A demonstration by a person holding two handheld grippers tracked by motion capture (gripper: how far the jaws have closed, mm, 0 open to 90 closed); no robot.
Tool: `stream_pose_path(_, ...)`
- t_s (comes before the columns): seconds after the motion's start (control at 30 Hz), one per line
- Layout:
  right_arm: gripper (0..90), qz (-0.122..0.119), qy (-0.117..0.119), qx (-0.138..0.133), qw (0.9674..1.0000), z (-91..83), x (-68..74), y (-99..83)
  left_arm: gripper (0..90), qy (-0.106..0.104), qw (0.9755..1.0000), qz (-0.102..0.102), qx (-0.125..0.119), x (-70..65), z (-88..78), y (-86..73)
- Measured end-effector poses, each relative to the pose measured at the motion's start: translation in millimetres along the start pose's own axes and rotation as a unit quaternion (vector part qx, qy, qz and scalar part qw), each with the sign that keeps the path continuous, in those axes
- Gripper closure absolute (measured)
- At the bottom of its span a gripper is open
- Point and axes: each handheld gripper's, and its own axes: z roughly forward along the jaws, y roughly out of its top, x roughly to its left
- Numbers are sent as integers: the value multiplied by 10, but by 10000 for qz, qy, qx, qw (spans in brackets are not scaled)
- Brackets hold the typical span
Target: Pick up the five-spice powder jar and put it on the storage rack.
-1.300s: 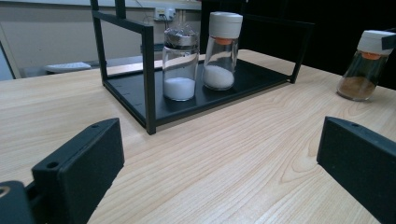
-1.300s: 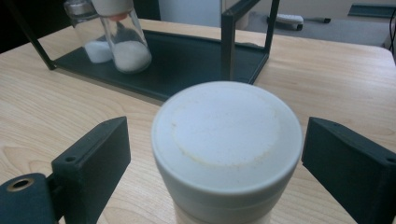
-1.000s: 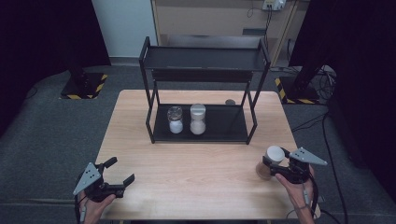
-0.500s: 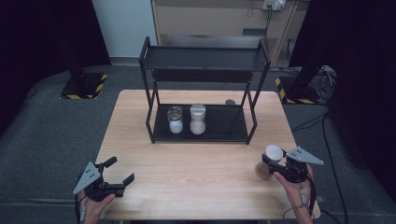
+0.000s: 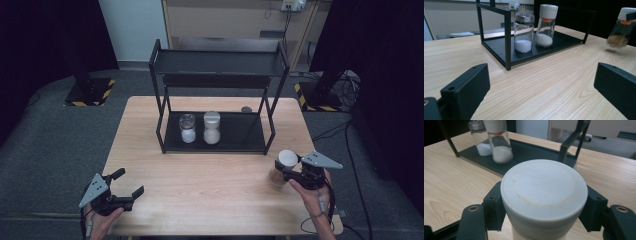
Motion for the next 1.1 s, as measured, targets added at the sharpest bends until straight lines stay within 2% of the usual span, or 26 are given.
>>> stream_pose_path(0.43,342,-231,421,86,9988,207,71,308,0,-33,10000,-10,30,11,0,0)
stream_pose_path(0.63,342,-261,592,80,9979,299,113,412,0,-53,10000,5,51,9,6,5)
stream_pose_path(1.1,341,-366,877,89,9954,547,226,666,0,-78,10000,21,54,17,4,3)
